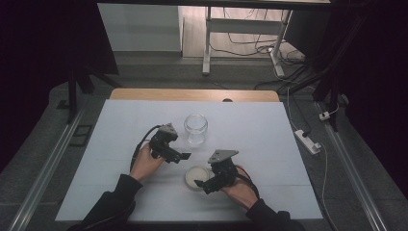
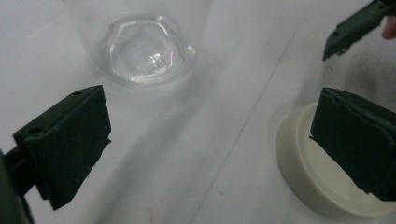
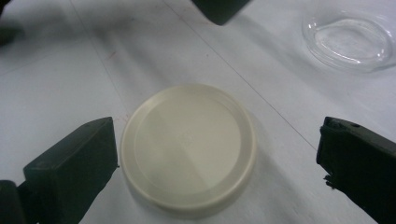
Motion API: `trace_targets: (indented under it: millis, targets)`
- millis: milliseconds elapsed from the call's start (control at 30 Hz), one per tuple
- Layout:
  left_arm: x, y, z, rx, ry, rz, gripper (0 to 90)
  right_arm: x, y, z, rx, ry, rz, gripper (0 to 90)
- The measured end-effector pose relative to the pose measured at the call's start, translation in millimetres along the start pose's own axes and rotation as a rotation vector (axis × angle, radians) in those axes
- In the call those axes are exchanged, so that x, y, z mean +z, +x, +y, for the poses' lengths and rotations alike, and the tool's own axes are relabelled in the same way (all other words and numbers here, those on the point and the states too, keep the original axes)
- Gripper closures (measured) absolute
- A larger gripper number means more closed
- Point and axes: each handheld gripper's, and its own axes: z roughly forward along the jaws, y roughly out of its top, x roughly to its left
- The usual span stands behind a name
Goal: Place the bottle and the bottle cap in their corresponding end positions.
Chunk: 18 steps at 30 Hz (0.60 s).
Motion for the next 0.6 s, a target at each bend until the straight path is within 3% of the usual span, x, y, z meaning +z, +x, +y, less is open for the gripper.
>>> trace_targets:
  millis: [300, 600]
  targets:
    - [-9.2, -16.5, -16.3, -0.003, 0.020, -0.019, 0.0, -6.7, -2.2, -4.8, 0.002, 0.000, -0.008, 0.0]
    - [-21.3, -33.0, -29.5, -0.001, 0.008, -0.028, 0.0, -15.3, -4.6, -8.5, 0.014, 0.007, -0.021, 0.0]
